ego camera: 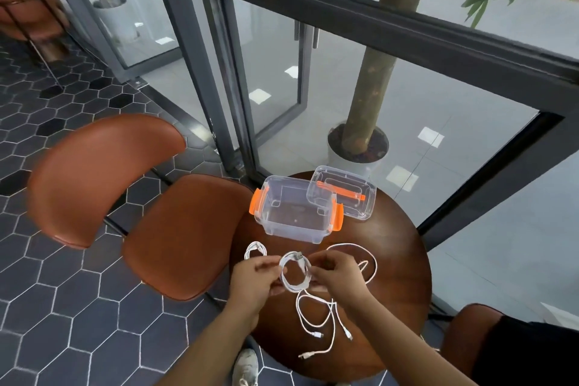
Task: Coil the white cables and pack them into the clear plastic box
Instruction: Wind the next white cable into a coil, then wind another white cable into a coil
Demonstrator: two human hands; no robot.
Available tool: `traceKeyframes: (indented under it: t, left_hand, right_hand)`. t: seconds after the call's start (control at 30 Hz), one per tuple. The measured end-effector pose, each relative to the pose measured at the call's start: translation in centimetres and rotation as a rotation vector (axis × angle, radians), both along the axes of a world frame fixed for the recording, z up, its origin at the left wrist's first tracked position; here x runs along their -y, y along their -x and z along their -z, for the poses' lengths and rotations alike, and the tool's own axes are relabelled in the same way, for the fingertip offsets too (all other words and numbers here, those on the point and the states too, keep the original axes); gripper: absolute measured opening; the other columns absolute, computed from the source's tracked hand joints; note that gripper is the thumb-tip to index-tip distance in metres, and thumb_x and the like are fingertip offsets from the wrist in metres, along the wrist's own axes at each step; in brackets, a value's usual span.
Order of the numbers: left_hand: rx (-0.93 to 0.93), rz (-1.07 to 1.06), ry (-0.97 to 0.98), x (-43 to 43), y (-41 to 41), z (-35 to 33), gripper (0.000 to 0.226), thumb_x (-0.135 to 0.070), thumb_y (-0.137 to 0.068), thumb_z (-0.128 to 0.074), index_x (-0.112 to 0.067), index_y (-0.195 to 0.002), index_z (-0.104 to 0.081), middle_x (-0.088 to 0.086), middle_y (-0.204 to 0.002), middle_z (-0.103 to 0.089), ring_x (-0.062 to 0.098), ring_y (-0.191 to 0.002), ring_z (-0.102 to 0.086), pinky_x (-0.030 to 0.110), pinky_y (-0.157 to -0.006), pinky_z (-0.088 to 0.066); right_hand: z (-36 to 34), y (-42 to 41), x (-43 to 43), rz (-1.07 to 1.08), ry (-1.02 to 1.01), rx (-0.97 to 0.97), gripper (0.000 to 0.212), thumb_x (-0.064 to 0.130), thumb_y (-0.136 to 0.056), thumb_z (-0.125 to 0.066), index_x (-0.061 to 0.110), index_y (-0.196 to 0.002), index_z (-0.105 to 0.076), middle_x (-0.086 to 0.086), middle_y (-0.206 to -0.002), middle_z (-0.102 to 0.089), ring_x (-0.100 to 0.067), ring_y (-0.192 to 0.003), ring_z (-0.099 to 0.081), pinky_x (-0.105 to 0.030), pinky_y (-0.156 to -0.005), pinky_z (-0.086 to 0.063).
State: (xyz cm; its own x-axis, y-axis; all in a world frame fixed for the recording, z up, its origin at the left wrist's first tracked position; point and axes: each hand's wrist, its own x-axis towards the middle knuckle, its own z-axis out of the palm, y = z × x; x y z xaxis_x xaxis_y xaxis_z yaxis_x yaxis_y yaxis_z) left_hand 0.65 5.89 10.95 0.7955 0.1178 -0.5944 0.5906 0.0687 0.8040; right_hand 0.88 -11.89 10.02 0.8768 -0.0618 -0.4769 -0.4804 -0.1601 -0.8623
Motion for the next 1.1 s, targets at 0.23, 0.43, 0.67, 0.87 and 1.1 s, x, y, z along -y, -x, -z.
traceKeyframes:
  t: [0.23,0.43,0.67,0.87,1.1]
  left_hand:
    - [-0.055,-0.021,-0.073,-2.5,-0.2,3.7,0.022,0.006,-0.088,-0.063,-0.011,-0.089,-0.075,0.017,-0.093,-0.075,0.028,-0.086,-0.073,0.036,-0.068,-0.062]
    - [-0.083,-0.017,-0.152,-4.2,-0.4,6.2,0.021,0.007,-0.088,-0.063,-0.012,-0.091,-0.072,0.013,-0.086,-0.07,0.024,-0.079,-0.07,0.038,-0.072,-0.063]
    - [-0.093,0.005,-0.249,-4.8,-2.2,9.9,0.027,0.007,-0.087,-0.065,-0.02,-0.086,-0.07,0.017,-0.095,-0.072,0.028,-0.084,-0.072,0.044,-0.073,-0.064]
    - [-0.114,0.04,-0.314,-4.0,-2.9,14.0,0.026,0.003,-0.085,-0.066,-0.023,-0.092,-0.068,0.008,-0.089,-0.072,0.024,-0.08,-0.073,0.046,-0.075,-0.063]
    - [-0.197,0.066,-0.315,-2.6,-3.1,17.9,0.03,-0.013,-0.076,-0.059,-0.025,-0.1,-0.072,0.001,-0.101,-0.075,0.023,-0.097,-0.071,0.047,-0.091,-0.058]
  right_hand:
    - [3.0,-1.6,-3.0,-0.107,0.088,-0.062,0.019,-0.011,-0.084,-0.064,0.006,-0.088,-0.074,-0.018,-0.084,-0.075,-0.023,-0.066,-0.074,-0.031,-0.062,-0.062]
    - [5.8,-2.5,-5.1,-0.162,0.21,-0.085,0.032,-0.002,-0.082,-0.063,0.029,-0.074,-0.072,-0.004,-0.077,-0.077,-0.025,-0.069,-0.076,-0.044,-0.07,-0.065]
    - [8.4,-4.5,-6.7,-0.182,0.278,-0.139,0.027,0.006,-0.082,-0.064,0.031,-0.072,-0.068,0.004,-0.075,-0.075,-0.022,-0.072,-0.076,-0.049,-0.074,-0.064]
    - [11.8,-5.5,-6.5,-0.19,0.357,-0.166,0.031,0.004,-0.085,-0.062,0.03,-0.071,-0.065,0.004,-0.076,-0.074,-0.022,-0.071,-0.075,-0.046,-0.073,-0.064]
    - [15.1,-6.5,-6.6,-0.157,0.428,-0.22,0.026,0.007,-0.088,-0.058,0.03,-0.077,-0.066,0.003,-0.085,-0.074,-0.022,-0.075,-0.074,-0.042,-0.074,-0.064]
